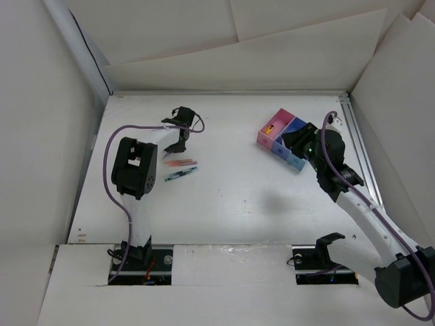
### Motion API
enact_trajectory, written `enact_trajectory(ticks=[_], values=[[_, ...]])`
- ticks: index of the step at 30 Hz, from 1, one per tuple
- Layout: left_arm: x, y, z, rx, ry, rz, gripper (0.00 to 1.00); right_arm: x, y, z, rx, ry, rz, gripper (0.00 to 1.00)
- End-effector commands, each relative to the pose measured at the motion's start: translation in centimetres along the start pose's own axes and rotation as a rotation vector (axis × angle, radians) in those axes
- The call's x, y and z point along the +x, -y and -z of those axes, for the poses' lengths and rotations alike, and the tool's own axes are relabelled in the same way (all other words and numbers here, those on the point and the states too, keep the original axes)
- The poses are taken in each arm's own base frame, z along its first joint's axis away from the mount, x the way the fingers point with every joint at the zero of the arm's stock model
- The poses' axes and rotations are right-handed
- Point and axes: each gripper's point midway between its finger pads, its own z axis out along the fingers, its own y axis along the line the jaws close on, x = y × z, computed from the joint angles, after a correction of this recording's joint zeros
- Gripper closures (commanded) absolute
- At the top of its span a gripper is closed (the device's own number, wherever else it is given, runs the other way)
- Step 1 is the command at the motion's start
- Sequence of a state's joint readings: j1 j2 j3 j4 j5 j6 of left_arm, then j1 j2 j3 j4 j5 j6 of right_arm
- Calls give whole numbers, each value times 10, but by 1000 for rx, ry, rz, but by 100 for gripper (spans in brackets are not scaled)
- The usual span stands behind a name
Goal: Sort the stationery into containers
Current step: Pick up the pen from the center of the board.
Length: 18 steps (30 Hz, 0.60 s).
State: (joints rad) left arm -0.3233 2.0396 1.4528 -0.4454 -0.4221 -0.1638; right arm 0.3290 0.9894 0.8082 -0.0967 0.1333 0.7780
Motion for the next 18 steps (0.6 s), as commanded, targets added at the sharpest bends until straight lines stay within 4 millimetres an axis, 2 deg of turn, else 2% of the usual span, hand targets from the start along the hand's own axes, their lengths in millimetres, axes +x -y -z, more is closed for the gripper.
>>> enact_trajectory(ticks=[1, 6, 10, 11, 13, 16, 18], values=[[3, -5, -5, -33, -11, -20, 72, -13, -18, 7, -69, 46, 6, 58], [6, -4, -8, -35, -20, -25, 77, -12, -17, 8, -69, 46, 6, 58], [1, -2, -14, -44, -18, -25, 77, -14, -18, 11, -75, 52, 4, 57], [6, -2, -17, -48, -35, -34, 75, -14, -18, 11, -75, 52, 4, 57], [2, -1, -16, -46, -27, -30, 73, -14, -18, 11, -75, 52, 4, 57], [5, -2, -19, -57, -34, -35, 83, -14, -18, 11, -75, 52, 4, 57], [0, -5, -18, -73, -21, -30, 93, -13, -19, 11, -82, 46, 5, 57]])
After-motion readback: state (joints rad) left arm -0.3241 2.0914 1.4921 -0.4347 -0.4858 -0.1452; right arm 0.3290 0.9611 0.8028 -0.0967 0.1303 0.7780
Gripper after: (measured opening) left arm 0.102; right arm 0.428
